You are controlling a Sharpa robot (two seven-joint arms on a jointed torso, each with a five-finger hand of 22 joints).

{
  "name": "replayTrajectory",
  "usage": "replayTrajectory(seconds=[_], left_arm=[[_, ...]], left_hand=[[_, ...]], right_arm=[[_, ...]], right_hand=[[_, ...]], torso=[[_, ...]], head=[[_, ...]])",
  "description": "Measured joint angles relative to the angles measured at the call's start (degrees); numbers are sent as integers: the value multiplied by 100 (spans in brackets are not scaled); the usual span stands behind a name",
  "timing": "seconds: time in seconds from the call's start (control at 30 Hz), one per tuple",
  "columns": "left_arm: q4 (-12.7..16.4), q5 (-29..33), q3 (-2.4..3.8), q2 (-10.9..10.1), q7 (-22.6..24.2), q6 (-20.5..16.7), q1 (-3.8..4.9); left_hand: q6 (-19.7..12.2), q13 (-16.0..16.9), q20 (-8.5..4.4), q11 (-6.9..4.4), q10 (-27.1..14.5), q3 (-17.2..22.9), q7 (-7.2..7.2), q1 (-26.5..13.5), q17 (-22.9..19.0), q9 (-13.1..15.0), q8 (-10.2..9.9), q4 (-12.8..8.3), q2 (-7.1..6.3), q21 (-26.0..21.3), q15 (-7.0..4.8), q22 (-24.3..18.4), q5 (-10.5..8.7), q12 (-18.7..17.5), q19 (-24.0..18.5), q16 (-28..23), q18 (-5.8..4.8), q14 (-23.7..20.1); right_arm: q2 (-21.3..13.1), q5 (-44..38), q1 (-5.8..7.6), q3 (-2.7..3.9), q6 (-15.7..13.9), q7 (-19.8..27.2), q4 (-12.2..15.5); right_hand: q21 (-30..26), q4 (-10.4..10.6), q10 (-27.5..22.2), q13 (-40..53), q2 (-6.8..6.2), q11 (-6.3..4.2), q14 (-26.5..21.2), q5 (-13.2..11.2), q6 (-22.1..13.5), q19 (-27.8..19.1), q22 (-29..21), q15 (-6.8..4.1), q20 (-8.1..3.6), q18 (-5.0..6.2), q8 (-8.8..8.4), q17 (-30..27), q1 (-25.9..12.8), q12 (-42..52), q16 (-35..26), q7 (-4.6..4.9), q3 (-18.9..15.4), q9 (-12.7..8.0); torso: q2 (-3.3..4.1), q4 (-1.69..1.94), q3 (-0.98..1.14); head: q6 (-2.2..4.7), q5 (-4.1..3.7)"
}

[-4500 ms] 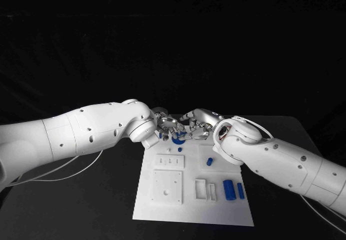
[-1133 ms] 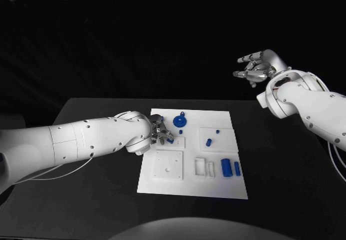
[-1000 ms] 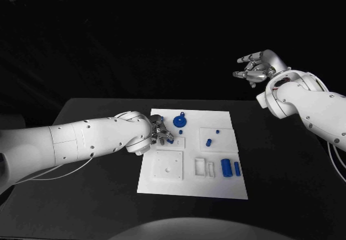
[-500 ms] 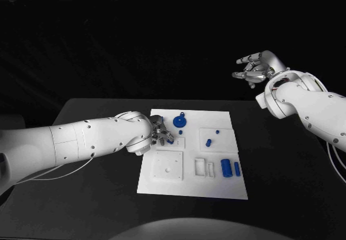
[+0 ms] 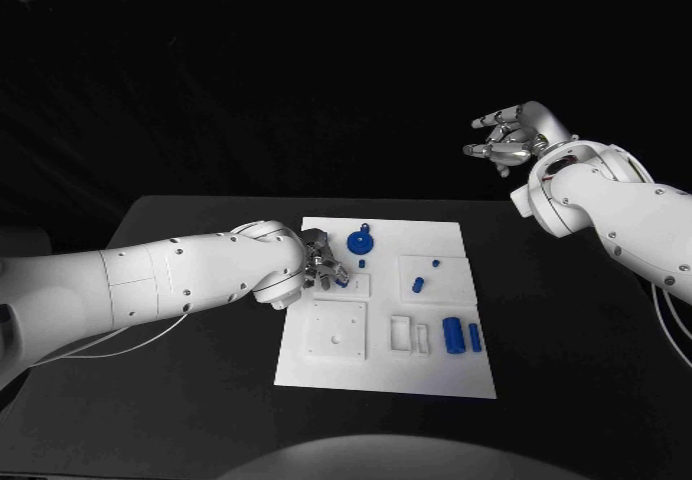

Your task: Assemble the parts on the task board

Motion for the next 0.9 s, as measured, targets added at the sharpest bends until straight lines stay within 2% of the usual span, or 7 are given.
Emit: replayTrajectory(seconds=[0.17,0.5,0.73,0.9], left_arm=[[-8,10,0,5,1,2,1],[-36,35,-1,30,2,2,0],[-58,60,0,47,2,2,1],[-68,95,0,50,2,2,1]], left_hand=[[1,14,-2,0,0,-83,1,87,11,29,0,83,-13,-45,0,57,-60,0,40,0,0,0],[2,30,-2,0,0,-68,1,88,30,326,-12,100,-12,-51,1,116,-71,23,40,26,1,0],[2,46,19,1,0,-76,2,118,88,411,-9,108,18,-29,21,175,-75,67,61,90,0,20],[2,74,-2,1,0,-25,2,81,148,411,2,91,55,-29,19,253,20,112,81,135,0,23]], right_arm=[[6,-1,0,0,10,-6,-7],[19,-1,-3,0,25,-16,-16],[24,-1,-8,0,38,-22,-28],[27,-2,-12,0,47,-26,-33]], right_hand=[[0,0,0,0,0,0,0,0,0,0,0,0,0,0,0,0,0,0,0,0,0,0],[-37,0,0,-17,0,0,0,44,0,0,-23,0,0,-1,0,-1,0,0,0,0,0,0],[-37,0,0,-17,0,0,0,44,1,0,-23,0,0,-2,0,-1,0,0,0,-1,0,0],[-37,0,0,-17,0,0,0,44,7,0,-23,0,0,-2,0,-2,0,0,0,-8,0,-1]], torso=[[0,-3,0],[-1,-4,2],[-1,-5,3],[-1,-5,3]], head=[[-3,4],[1,1],[4,-1],[-7,-3]])
